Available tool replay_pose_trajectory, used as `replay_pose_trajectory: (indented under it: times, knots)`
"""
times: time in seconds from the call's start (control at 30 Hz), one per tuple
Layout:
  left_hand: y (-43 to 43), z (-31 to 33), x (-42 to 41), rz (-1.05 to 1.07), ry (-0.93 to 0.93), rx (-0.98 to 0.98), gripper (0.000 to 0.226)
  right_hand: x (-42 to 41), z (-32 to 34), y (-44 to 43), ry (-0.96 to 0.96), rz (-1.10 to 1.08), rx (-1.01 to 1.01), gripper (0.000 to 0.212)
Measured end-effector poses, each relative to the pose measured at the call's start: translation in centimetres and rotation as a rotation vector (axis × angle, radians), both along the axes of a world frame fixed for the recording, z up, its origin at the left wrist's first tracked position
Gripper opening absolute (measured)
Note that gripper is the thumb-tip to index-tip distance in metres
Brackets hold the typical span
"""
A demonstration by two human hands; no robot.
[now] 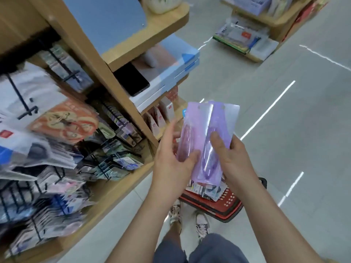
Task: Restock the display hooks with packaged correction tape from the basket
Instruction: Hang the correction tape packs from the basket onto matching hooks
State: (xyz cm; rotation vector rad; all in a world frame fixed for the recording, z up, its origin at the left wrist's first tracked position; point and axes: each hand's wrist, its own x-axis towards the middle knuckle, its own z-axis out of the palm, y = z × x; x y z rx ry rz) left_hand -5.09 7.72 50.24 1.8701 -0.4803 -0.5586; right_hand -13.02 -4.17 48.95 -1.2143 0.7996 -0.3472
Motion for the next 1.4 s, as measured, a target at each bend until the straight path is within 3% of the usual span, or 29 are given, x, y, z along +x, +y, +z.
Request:
replay_pose_trajectory:
  times: [0.1, 0.23, 0.33, 0.53, 0.63, 0.83, 0.9, 1.07, 1.2, 1.33, 1.4]
  knots:
    - [1.2, 1.3, -1.5, 0.128, 0.006, -0.003, 0.07, -0.2, 1.3, 1.1, -0.034, 0.094, -0.051, 0.021]
    - [4.1, 3.0, -2.6, 0.201, 0.1, -0.086, 0.069, 0.1, 2.7, 3.3, -0.068, 0.207, -0.056, 0.022]
    - [7.1, 5.0, -3.0, 0.311, 0.26, -0.28, 0.05, 0.6, 3.7, 5.0, -0.089, 0.324, -0.088, 0.022]
    - [12.9, 7.5, -2.3, 0.545, 0.285, -0.402, 0.029, 3.0, 6.2, 9.8, -0.155, 0.544, -0.126, 0.03]
    - [16.4, 8.1, -2.4, 0.629, 0.274, -0.479, 0.035, 4.1, 7.1, 12.6, -0.18, 0.636, -0.144, 0.04]
    - [23.5, 9.7, -1.8, 0.666, 0.19, -0.567, 0.064, 5.9, 8.6, 19.2, -0.234, 0.791, -0.173, 0.038]
    - [25.9, 10.7, -1.2, 0.685, 0.176, -0.603, 0.058, 6.4, 9.3, 21.7, -0.248, 0.78, -0.157, 0.032]
    - [31.0, 13.0, -0.1, 0.824, 0.106, -0.631, 0.013, 7.7, 10.9, 27.7, -0.259, 0.767, -0.2, 0.04]
    - [35.3, 14.5, 0.6, 0.795, 0.06, -0.679, 0.016, 8.8, 11.9, 31.7, -0.288, 0.738, -0.226, 0.041]
    - [38.9, 16.2, 1.7, 0.733, 0.018, -0.755, 0.036, 9.3, 12.7, 34.5, -0.299, 0.751, -0.321, 0.057]
    - [39.8, 17.1, 2.3, 0.742, -0.031, -0.738, 0.029, 9.3, 13.1, 35.6, -0.307, 0.756, -0.364, 0.05]
